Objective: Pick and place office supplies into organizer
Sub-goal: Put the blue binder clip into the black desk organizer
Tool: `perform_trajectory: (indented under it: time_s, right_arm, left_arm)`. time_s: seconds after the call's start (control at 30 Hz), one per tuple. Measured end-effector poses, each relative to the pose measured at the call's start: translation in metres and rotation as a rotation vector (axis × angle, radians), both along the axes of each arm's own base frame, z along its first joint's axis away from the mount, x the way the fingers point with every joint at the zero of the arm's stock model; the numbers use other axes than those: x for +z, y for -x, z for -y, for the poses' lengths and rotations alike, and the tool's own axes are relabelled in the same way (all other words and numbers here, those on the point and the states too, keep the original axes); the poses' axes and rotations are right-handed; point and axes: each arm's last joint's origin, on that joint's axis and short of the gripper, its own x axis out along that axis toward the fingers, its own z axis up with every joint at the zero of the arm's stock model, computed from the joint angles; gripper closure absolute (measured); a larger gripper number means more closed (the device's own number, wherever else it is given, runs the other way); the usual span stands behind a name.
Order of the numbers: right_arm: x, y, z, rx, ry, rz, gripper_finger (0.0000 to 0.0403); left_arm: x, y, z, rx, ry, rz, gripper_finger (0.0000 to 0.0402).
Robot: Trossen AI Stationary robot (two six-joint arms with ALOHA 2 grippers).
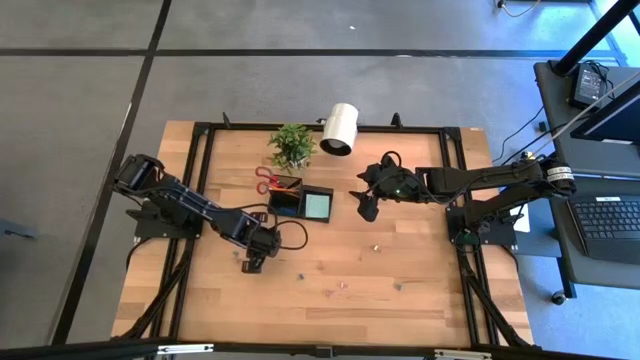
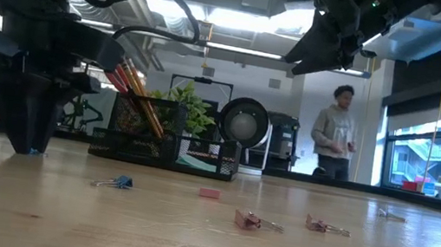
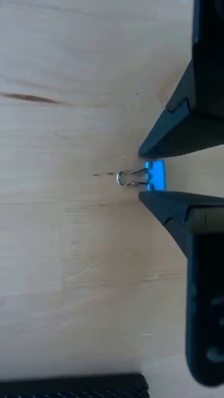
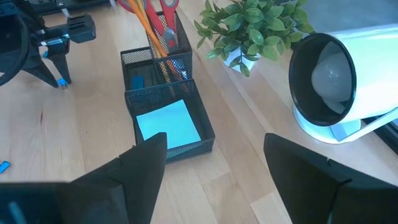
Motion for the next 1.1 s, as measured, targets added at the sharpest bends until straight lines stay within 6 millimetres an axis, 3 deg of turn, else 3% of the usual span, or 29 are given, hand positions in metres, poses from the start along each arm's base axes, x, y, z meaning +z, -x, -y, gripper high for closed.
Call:
perform_trajectory:
  time_s: [0.4,0.63,0.87,1.1]
  right_arm:
    - [0.000,0.000,0.000,0.000,0.000,0.000,0.0130]
    - [0.000,0.000,0.000,0.000,0.000,0.001,0.0130]
    - [0.000,0.000,0.000,-0.001,-0.001,0.005,0.0130]
    - [0.001,0.000,0.000,-0.002,-0.002,0.008,0.0130]
  left_arm:
    - [0.003,0.001,0.000,0.002,0.011,0.004,0.0345]
    - [0.024,0.008,-0.011,0.060,0.014,0.056,0.0345]
    - [0.059,0.007,-0.033,0.142,-0.148,0.211,0.0345]
    - [0.058,0.002,-0.050,0.123,-0.287,0.221,0.0345]
